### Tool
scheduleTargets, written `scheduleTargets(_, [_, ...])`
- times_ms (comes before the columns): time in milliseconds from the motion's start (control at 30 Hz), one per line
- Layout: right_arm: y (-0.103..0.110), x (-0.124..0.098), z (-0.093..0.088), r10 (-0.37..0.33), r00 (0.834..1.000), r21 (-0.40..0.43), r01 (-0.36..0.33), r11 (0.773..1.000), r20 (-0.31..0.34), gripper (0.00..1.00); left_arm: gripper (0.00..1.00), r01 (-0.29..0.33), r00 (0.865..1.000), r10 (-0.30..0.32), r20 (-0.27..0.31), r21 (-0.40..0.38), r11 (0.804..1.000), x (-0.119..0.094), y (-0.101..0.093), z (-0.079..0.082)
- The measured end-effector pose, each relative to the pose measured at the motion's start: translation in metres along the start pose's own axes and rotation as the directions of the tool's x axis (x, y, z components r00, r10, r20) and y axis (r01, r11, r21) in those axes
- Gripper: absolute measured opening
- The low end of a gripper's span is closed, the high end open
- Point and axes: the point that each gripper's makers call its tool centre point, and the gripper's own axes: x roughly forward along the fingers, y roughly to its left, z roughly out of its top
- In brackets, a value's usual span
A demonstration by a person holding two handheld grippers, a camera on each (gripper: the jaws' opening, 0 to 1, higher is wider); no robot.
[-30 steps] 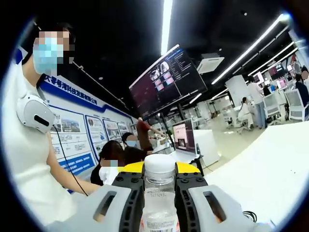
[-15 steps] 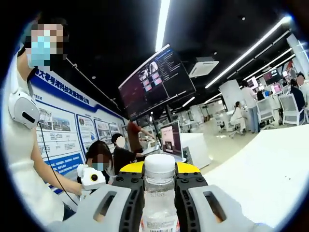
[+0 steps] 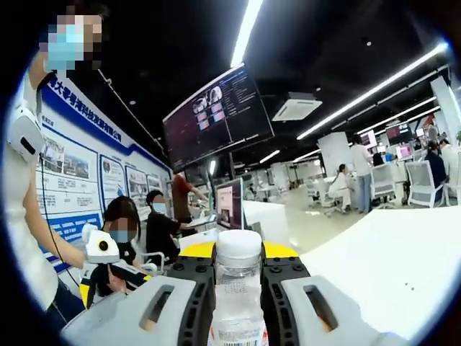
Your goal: Arrange the tabletop items into an orderly group along one side of the table until the central work area is clear of visible clutter.
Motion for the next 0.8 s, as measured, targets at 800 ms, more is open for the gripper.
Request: scheduleTargets(800, [-0.086, 0.033, -0.046, -0.062, 0.998, -0.135, 0.058, 0.989, -0.023, 0.18, 0.93, -0.054, 0.997, 0.052, -0.062, -0.034, 0.998, 0.002, 0.005, -0.018])
